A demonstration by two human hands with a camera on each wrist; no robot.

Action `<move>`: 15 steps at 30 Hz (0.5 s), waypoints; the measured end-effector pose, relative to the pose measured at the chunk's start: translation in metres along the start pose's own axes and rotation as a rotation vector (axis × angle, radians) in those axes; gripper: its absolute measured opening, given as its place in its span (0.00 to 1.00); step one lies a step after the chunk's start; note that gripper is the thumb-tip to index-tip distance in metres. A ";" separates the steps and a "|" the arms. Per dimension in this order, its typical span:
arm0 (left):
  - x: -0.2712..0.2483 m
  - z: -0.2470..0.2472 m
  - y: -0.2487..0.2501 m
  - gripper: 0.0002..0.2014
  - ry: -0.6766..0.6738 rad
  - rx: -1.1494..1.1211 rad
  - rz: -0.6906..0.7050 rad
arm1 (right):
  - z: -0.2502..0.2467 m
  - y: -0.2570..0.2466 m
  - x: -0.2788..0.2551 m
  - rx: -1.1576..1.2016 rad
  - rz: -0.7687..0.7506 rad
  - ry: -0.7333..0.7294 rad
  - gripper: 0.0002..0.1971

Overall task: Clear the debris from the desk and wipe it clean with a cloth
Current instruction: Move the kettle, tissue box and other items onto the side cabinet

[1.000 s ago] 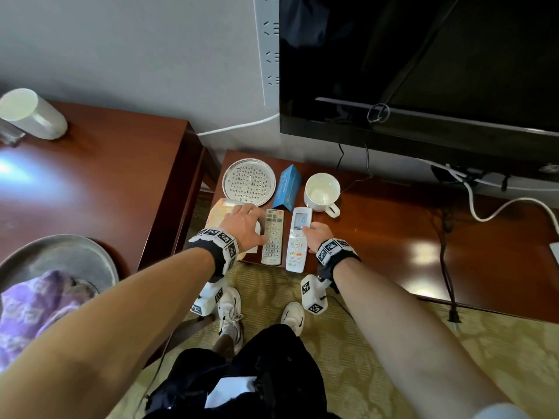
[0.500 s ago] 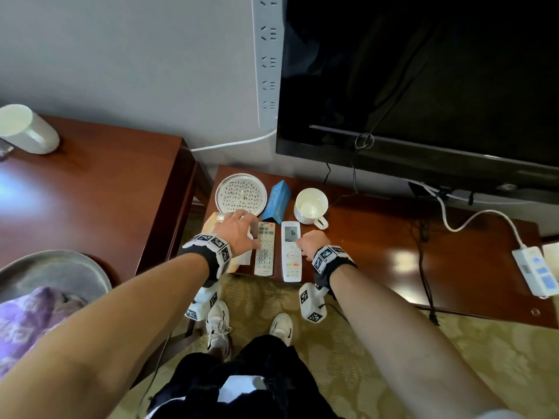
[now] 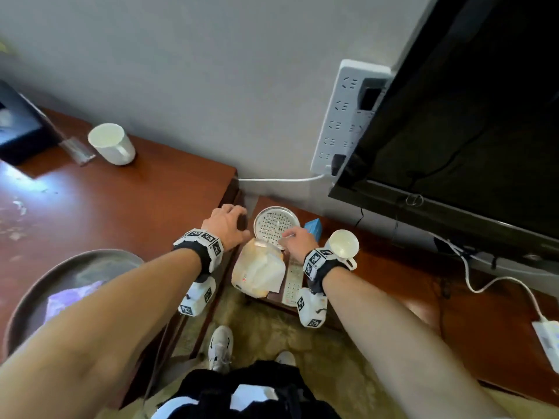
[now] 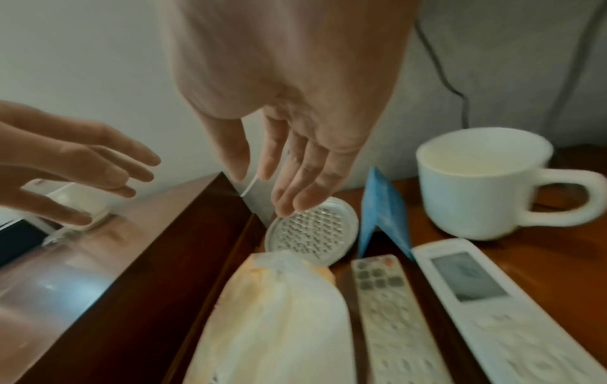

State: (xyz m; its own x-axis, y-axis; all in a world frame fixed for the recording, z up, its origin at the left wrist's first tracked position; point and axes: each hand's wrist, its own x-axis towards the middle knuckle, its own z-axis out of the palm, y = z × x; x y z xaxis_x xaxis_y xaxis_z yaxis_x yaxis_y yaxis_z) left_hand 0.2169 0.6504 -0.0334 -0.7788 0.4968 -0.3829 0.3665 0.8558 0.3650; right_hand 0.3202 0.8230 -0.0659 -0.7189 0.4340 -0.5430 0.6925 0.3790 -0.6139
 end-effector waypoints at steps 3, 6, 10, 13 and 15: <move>-0.005 -0.027 -0.029 0.29 0.065 -0.035 -0.055 | 0.010 -0.041 0.008 -0.041 -0.084 -0.002 0.10; -0.013 -0.051 -0.059 0.27 0.122 -0.063 -0.119 | 0.023 -0.083 0.013 -0.079 -0.149 -0.005 0.13; -0.023 -0.076 -0.100 0.27 0.200 -0.082 -0.197 | 0.047 -0.134 0.023 -0.130 -0.224 -0.005 0.15; -0.030 -0.090 -0.131 0.27 0.232 -0.108 -0.256 | 0.067 -0.168 0.029 -0.175 -0.277 -0.032 0.15; -0.034 -0.097 -0.151 0.27 0.255 -0.121 -0.298 | 0.081 -0.188 0.032 -0.194 -0.315 -0.042 0.16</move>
State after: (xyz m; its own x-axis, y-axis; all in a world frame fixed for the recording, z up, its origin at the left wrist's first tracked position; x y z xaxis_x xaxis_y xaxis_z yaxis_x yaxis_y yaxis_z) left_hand 0.1385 0.4908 0.0072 -0.9486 0.1654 -0.2699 0.0552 0.9261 0.3733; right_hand 0.1623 0.6990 -0.0142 -0.8977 0.2390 -0.3702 0.4326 0.6382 -0.6369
